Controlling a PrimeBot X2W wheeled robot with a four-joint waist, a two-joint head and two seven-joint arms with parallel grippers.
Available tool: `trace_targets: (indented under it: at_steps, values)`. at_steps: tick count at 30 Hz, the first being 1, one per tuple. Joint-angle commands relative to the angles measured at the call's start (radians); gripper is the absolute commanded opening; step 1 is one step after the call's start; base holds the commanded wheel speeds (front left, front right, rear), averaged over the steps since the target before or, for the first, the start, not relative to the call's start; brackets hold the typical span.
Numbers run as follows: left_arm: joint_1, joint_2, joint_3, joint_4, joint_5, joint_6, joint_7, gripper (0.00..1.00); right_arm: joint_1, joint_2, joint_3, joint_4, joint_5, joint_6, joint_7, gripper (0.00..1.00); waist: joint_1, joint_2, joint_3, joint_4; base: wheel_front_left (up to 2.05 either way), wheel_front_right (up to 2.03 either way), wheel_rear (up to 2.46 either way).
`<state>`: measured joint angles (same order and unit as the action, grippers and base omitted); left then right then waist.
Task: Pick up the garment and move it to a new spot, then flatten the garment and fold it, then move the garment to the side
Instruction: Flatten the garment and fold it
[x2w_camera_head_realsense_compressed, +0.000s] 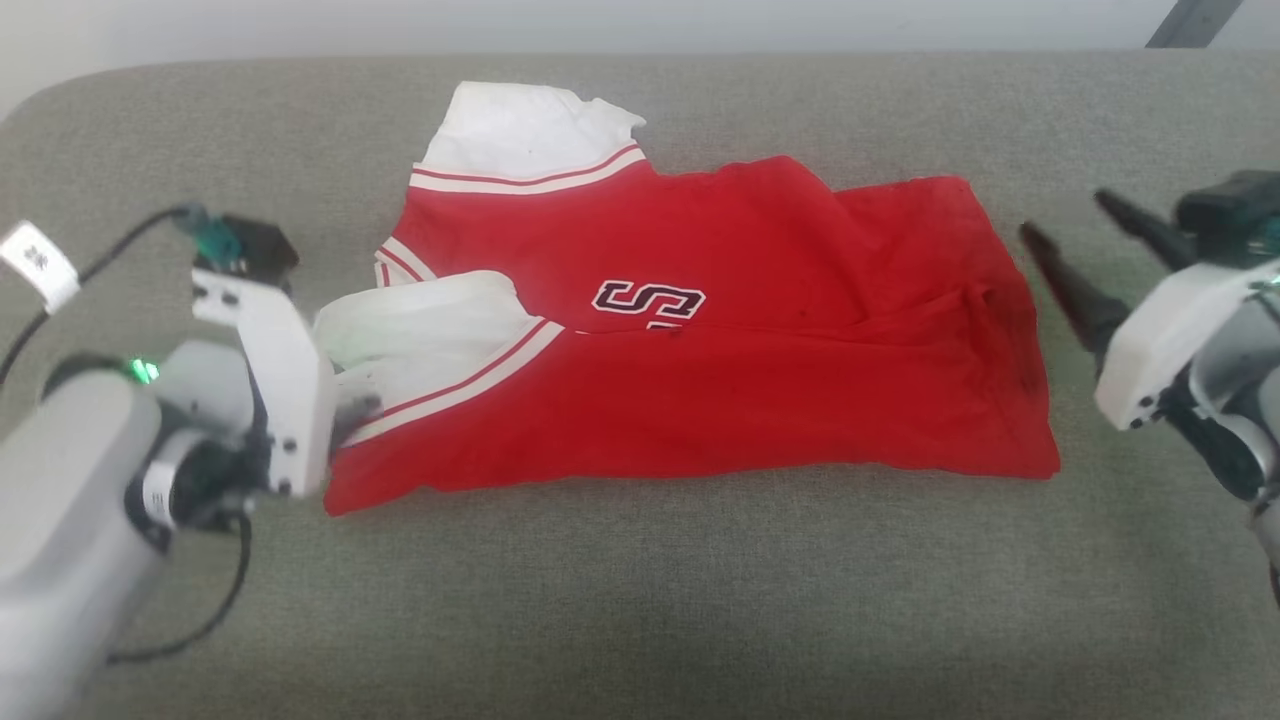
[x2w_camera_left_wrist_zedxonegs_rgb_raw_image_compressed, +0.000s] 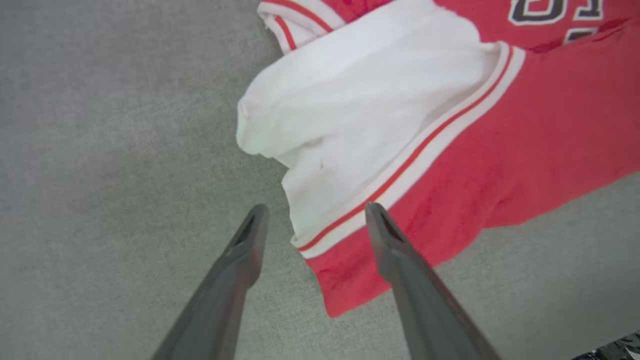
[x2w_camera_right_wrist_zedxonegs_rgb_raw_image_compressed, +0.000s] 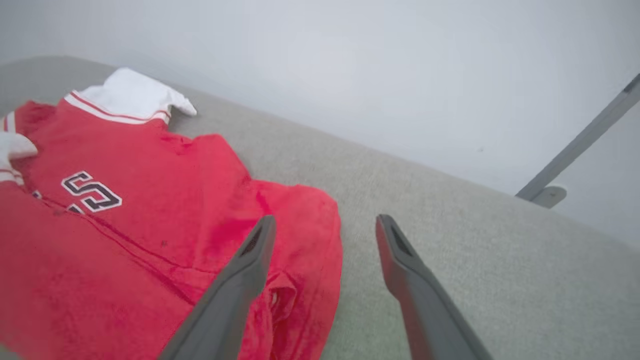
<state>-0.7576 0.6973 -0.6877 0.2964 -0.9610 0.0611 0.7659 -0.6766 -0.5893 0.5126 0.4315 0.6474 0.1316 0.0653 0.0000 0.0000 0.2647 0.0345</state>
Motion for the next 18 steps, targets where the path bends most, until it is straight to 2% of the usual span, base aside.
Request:
trace_targets:
  at_steps: [1,6,10,14,18]
  values:
    - [0.031,0.010,0.003,-0.035,-0.011,0.020,0.011,1.00,0.023,0.008,-0.032,-0.010,-0.023,-0.002,-0.030,1.00,0.0000,0.0000,0.001,-0.002,0.00,0.00,0.00]
    - [0.119,0.069,0.009,-0.181,-0.019,0.099,0.031,1.00,0.103,0.051,-0.190,-0.096,-0.139,-0.002,-0.126,1.00,0.0000,0.0000,0.011,-0.010,0.00,0.00,0.00]
    - [0.163,0.091,0.021,-0.222,-0.027,0.135,0.019,1.00,0.172,0.106,-0.310,-0.187,-0.208,-0.002,-0.164,1.00,0.0000,0.0000,0.024,-0.023,0.00,0.00,0.00]
    - [0.190,0.093,0.032,-0.197,-0.040,0.148,-0.001,1.00,0.245,0.169,-0.409,-0.279,-0.266,-0.002,-0.168,1.00,0.0000,0.0000,0.037,-0.037,0.00,0.00,0.00]
    - [0.207,0.079,0.031,-0.141,-0.048,0.140,-0.017,1.00,0.320,0.222,-0.471,-0.349,-0.304,-0.002,-0.138,1.00,0.0000,0.0000,0.050,-0.048,0.00,0.00,0.00]
